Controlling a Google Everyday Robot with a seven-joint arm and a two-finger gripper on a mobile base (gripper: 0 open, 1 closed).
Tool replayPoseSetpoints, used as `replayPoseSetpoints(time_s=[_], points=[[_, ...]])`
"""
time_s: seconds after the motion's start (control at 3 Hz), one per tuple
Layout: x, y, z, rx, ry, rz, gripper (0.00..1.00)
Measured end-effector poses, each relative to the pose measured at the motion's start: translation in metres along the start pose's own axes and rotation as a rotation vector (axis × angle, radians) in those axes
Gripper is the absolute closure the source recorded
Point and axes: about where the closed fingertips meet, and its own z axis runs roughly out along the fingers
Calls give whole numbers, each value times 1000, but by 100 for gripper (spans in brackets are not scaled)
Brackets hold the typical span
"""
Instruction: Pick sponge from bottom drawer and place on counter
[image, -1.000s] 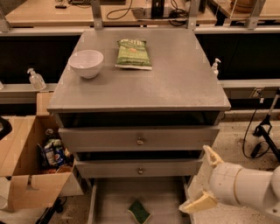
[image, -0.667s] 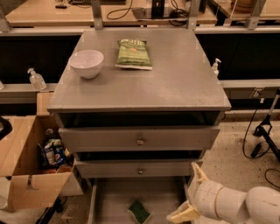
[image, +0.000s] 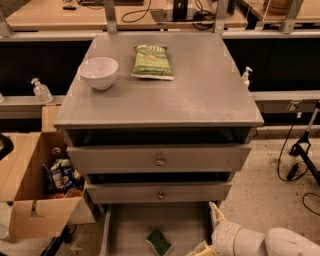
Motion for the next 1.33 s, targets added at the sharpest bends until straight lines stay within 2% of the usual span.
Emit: replayPoseSetpoints(time_s=[0.33, 0.67, 1.0, 1.33], points=[[0, 0, 0, 0, 0, 0, 0], [17, 11, 22, -13, 46, -4, 0], [49, 21, 70, -29, 115, -11, 0], [91, 13, 117, -26, 169, -48, 0]])
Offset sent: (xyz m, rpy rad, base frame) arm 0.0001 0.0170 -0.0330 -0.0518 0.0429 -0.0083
